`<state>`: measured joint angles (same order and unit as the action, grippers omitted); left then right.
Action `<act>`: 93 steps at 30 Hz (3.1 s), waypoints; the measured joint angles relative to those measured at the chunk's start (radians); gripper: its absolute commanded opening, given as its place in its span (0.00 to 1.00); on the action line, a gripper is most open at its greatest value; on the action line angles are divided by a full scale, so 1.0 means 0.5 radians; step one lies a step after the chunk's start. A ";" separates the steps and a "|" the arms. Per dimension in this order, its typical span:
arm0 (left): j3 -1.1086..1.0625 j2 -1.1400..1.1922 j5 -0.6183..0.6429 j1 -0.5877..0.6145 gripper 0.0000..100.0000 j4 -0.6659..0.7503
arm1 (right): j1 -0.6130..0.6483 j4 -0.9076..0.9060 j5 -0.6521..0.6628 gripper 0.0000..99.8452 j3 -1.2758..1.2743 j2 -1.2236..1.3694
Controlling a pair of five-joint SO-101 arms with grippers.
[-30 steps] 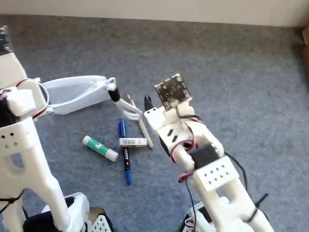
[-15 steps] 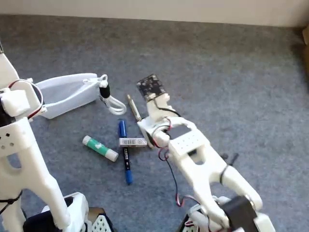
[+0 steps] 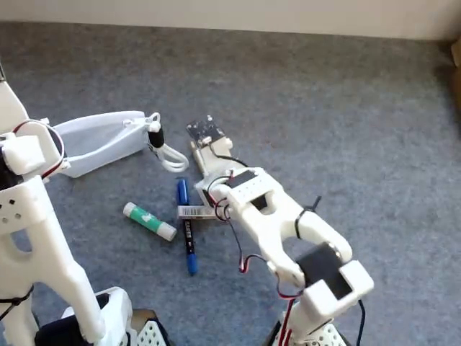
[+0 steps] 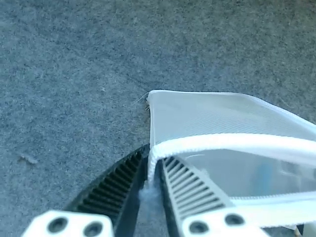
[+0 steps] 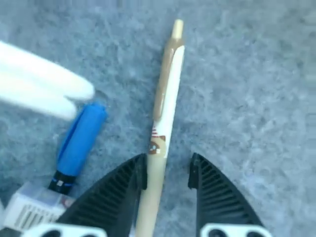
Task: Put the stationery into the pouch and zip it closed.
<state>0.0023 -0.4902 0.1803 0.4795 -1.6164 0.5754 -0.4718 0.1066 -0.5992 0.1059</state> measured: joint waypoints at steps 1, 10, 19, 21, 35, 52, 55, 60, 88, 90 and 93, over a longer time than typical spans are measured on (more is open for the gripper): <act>0.000 0.000 0.000 0.000 0.01 0.000 | 0.000 0.000 0.000 0.11 0.012 0.031; 0.000 0.000 0.000 0.000 0.01 0.000 | -0.018 0.025 0.000 0.00 0.037 0.083; 0.000 0.000 0.000 0.000 0.01 0.000 | -0.175 -0.494 0.003 0.00 0.236 0.061; 0.000 0.000 0.000 0.000 0.01 0.000 | -0.218 -0.669 0.003 0.00 0.258 0.000; 0.000 0.000 0.000 0.000 0.01 0.000 | -0.258 -1.194 0.292 0.08 0.258 -0.132; 0.000 0.000 0.000 0.000 0.01 0.000 | -0.258 -0.939 0.239 0.14 0.258 -0.132; 0.000 0.000 0.000 0.000 0.01 0.000 | -0.258 -0.865 0.147 0.14 0.258 -0.132; 0.000 0.000 0.000 0.000 0.01 0.000 | -0.203 -0.746 0.058 0.14 0.258 -0.132; 0.000 0.000 0.000 0.000 0.01 0.000 | -0.187 -0.503 0.043 0.00 0.399 0.233; 0.000 0.000 0.000 0.000 0.01 0.000 | -0.187 -0.506 0.043 0.00 0.399 0.233; 0.000 0.000 0.000 0.000 0.01 0.000 | -0.178 -0.586 0.043 0.00 0.396 0.175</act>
<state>0.0023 -0.4902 0.1803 0.4795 -1.6164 0.4864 -0.7649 0.1281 -0.4012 0.1933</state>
